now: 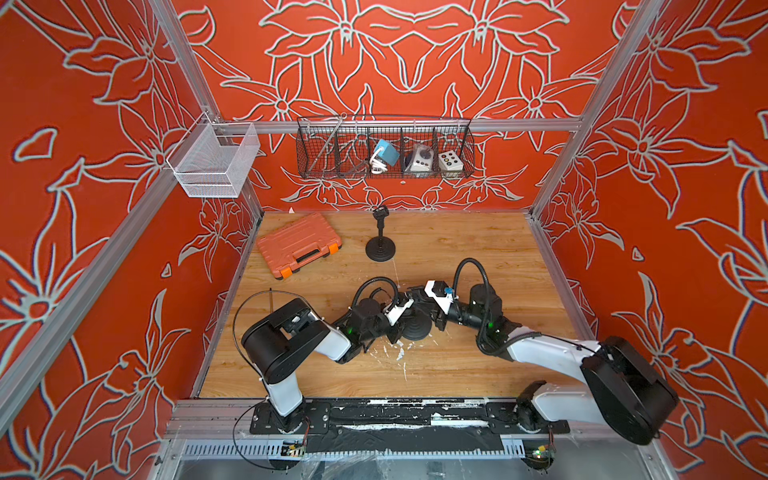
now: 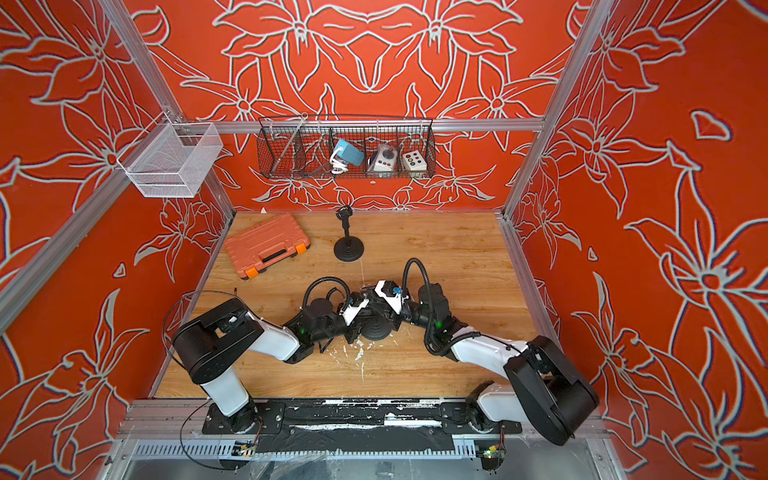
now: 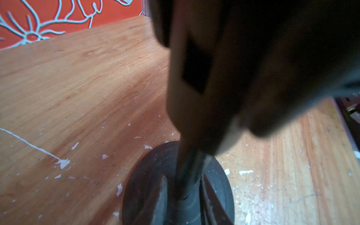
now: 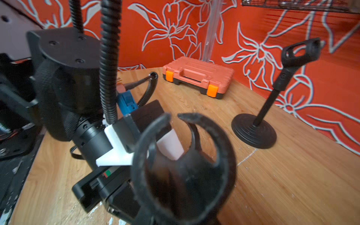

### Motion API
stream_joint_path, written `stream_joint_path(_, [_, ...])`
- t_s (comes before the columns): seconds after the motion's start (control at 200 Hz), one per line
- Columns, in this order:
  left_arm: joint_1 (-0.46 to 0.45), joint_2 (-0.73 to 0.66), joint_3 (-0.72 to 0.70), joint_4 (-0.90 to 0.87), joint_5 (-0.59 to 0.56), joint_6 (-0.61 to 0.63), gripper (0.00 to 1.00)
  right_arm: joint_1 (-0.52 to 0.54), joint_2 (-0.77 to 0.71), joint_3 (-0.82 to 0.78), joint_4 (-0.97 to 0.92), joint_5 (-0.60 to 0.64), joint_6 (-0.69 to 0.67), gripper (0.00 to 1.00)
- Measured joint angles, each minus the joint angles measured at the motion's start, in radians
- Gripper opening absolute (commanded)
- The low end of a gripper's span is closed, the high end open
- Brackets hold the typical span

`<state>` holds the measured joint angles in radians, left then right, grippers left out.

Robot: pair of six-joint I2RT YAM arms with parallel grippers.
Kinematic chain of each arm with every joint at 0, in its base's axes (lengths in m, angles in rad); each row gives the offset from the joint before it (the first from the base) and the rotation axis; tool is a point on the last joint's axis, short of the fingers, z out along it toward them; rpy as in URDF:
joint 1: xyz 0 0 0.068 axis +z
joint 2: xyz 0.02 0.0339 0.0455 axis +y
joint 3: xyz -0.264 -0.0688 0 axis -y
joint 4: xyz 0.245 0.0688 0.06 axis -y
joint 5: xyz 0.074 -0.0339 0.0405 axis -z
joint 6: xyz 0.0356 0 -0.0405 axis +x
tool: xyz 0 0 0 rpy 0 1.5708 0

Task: Assemble a microphone stand
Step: Screw the microphone stand pole into the microphone stand base.

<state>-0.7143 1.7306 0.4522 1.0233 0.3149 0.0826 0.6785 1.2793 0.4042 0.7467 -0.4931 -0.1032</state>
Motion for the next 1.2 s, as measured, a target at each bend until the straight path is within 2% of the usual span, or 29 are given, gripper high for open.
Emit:
stream_joint_path(0.215, [-0.001, 0.001, 0.026, -0.012, 0.0, -0.042, 0.32, 0.135, -0.056, -0.054, 0.028, 0.342, 0.104, 0.0])
stream_joint_path(0.39, [-0.001, 0.035, 0.056, 0.014, 0.002, -0.075, 0.27, 0.175, -0.055, -0.059, 0.042, 0.475, 0.149, 0.0])
stream_joint_path(0.575, [-0.001, 0.058, 0.058, 0.048, 0.006, -0.09, 0.24, 0.182, -0.055, -0.06, 0.043, 0.496, 0.153, 0.0])
stream_joint_path(0.741, [-0.001, 0.079, 0.058, 0.092, -0.003, -0.092, 0.36, 0.182, -0.055, -0.06, 0.043, 0.491, 0.151, 0.0])
stream_joint_path(0.841, [-0.001, 0.085, 0.052, 0.132, -0.013, -0.102, 0.39, 0.18, -0.055, -0.06, 0.043, 0.483, 0.15, 0.0])
stream_joint_path(1.201, [0.001, 0.085, 0.004, 0.248, -0.03, -0.103, 0.36, 0.097, -0.067, -0.06, 0.025, 0.359, 0.172, 0.0])
